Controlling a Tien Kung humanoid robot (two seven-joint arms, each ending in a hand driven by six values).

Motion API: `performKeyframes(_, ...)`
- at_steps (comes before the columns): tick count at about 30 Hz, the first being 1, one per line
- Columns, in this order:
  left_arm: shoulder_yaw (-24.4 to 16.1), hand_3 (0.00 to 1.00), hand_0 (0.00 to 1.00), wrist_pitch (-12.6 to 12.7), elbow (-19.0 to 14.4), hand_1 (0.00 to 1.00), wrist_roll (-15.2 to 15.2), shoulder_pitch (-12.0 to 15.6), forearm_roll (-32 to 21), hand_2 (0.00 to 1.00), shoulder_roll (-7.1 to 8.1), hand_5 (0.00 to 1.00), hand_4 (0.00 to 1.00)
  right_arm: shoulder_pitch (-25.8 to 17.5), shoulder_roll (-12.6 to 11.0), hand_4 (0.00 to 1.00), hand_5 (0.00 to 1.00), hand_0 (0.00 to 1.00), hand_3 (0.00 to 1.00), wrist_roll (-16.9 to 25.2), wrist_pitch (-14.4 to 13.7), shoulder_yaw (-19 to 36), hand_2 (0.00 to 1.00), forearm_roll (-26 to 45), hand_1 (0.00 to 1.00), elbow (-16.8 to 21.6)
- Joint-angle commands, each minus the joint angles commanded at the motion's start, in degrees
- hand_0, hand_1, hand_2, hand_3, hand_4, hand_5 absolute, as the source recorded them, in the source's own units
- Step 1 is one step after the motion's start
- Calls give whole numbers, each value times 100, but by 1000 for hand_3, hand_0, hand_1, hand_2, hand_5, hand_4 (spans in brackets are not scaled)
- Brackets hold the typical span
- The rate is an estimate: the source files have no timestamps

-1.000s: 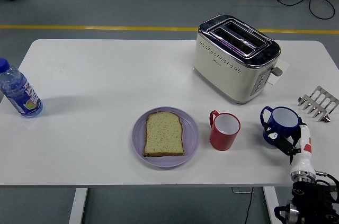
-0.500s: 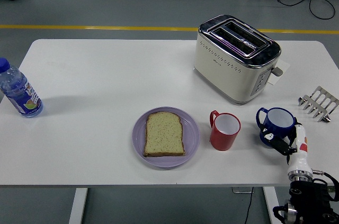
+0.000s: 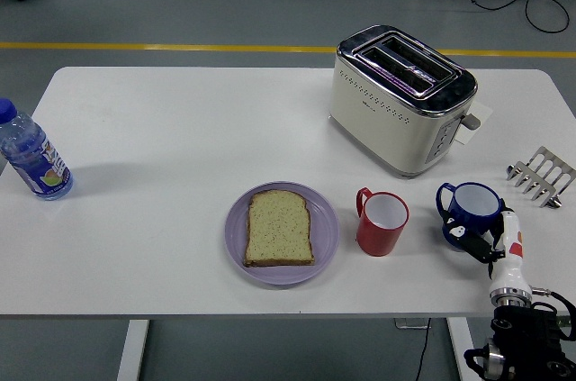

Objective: Pick up the cup,pour liquid into bread,place the cup on the desk

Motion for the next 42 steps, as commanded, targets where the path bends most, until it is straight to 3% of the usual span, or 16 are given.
performKeyframes(1,-3,549,635,0,0,646,1,-1,-2,656,0,843,321,-1,0,798,4,511,667,-27,-5,8,517,-43,373,1)
performKeyframes(2,-5,549,636,0,0,646,1,-2,-4,656,0,844,321,0,0,819,2,549,774,-71,-6,12,560,-109,418,-1)
performKeyframes(7,-4,549,636,1,1,646,1,-2,2,656,0,844,321,-1,1,819,2,549,774,-200,15,23,560,-363,418,-10)
performKeyframes(8,-6,547,637,1,1,646,1,-2,4,656,0,846,321,-3,1,844,2,609,885,-202,10,25,666,-388,480,-9)
performKeyframes(13,-9,547,637,2,1,646,1,-3,9,656,0,846,321,-7,-1,844,2,609,885,-199,8,34,666,-446,480,-14)
performKeyframes(14,-8,548,637,2,1,646,1,-3,6,656,0,845,321,-8,-2,855,2,706,941,-197,11,36,721,-454,566,-13)
performKeyframes(19,-18,548,637,2,0,646,1,-8,14,656,0,845,321,-11,0,855,2,706,941,-123,-32,59,721,-545,566,-6)
performKeyframes(20,-18,548,636,2,0,646,1,-8,14,656,0,845,321,-11,0,870,2,865,990,-119,-36,62,808,-551,686,-5)
performKeyframes(42,-12,549,636,4,0,646,1,-6,21,656,0,842,318,-49,18,885,2,931,996,-179,68,178,886,-781,760,-4)
